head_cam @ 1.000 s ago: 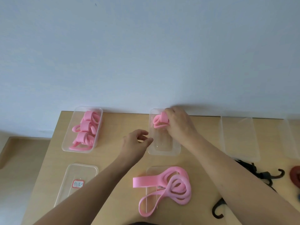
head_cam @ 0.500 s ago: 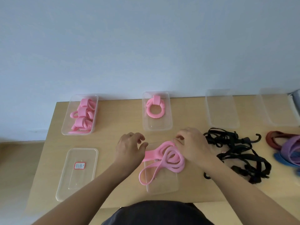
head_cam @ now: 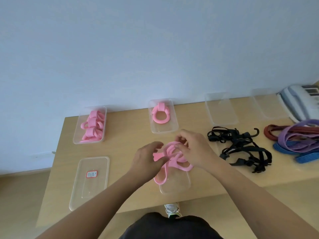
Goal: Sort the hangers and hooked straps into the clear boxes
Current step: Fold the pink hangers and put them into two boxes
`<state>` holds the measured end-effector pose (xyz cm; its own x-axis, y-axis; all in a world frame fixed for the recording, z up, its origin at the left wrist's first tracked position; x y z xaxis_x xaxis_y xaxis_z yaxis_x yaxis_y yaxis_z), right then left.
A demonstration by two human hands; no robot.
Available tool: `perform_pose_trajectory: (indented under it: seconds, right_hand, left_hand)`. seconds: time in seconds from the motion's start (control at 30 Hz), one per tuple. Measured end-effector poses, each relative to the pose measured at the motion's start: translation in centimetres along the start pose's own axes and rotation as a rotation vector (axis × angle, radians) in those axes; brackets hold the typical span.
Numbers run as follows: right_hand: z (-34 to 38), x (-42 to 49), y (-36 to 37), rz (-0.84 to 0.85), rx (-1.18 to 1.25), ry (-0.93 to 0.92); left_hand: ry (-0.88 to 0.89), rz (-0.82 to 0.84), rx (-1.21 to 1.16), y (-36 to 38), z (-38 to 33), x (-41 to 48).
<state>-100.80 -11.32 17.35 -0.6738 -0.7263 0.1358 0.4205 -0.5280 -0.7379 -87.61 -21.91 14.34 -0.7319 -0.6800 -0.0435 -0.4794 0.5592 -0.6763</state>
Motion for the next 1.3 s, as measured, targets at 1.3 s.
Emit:
perform_pose_trajectory:
  seconds: [1.3]
  right_hand:
    - [21.1, -5.5, -16.6, -0.535, -0.162, -0.679]
  left_hand:
    - [0.173, -0.165, -0.898, -15.3, -14.5, -5.9]
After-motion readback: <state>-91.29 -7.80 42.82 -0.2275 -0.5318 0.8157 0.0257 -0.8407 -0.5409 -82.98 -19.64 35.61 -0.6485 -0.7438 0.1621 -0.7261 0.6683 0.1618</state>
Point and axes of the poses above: each hand's wrist, its own x-axis towards the middle knuckle, its own y-axis out of the palm, z = x × y, the point moved 8 cm from there along x, towards the middle knuckle, and after that the axes turned 13 degrees about -z, right-handed, at the moved point
